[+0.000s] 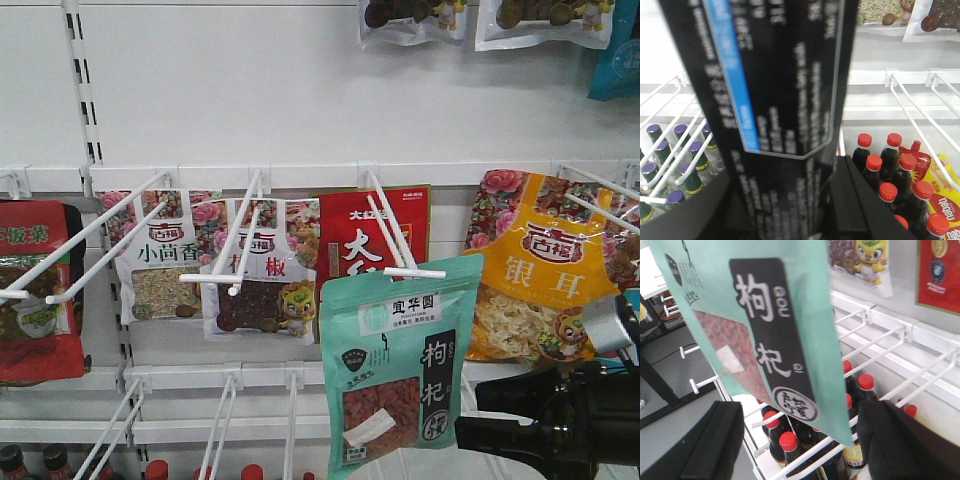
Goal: Pick snacks and fruit into basket
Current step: 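Close the right gripper on the top edge of the teal goji bag, then pull the teal bag off its hook toward the robot with the right gripper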
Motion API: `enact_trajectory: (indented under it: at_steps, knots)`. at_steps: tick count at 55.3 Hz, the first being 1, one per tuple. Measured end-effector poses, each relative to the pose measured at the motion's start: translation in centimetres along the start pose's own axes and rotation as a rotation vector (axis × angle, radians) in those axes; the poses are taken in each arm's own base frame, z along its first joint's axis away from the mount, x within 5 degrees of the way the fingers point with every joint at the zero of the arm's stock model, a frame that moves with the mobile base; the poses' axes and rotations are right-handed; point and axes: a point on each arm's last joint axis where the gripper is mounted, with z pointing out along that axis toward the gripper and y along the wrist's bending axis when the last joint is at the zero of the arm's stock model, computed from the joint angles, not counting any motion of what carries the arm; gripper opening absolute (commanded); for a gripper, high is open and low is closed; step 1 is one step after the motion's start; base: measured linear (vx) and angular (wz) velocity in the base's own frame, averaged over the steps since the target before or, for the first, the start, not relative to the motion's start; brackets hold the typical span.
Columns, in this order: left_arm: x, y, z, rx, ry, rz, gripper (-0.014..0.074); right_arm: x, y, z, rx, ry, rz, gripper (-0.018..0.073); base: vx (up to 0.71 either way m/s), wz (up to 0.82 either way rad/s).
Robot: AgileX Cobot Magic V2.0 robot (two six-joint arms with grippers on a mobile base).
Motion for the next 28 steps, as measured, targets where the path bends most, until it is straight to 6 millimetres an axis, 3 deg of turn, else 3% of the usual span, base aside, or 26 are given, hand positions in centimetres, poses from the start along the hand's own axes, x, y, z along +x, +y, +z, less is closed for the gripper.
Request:
enact_trajectory:
  at_steps: [18,28]
  knots:
    - [0.0,0.0,0.0,0.0,0.0,0.0,0.0001,-1.9,-1.5,0.3,-0.008,-0.024,-0.076,0.0534,0.0,0.0]
    - [0.0,0.0,0.0,0.0,0.001,0.0,0.0001,-3.4,-1.5,2.5,-0.069,-0.016,-0.093,0.0534,0.0,0.0]
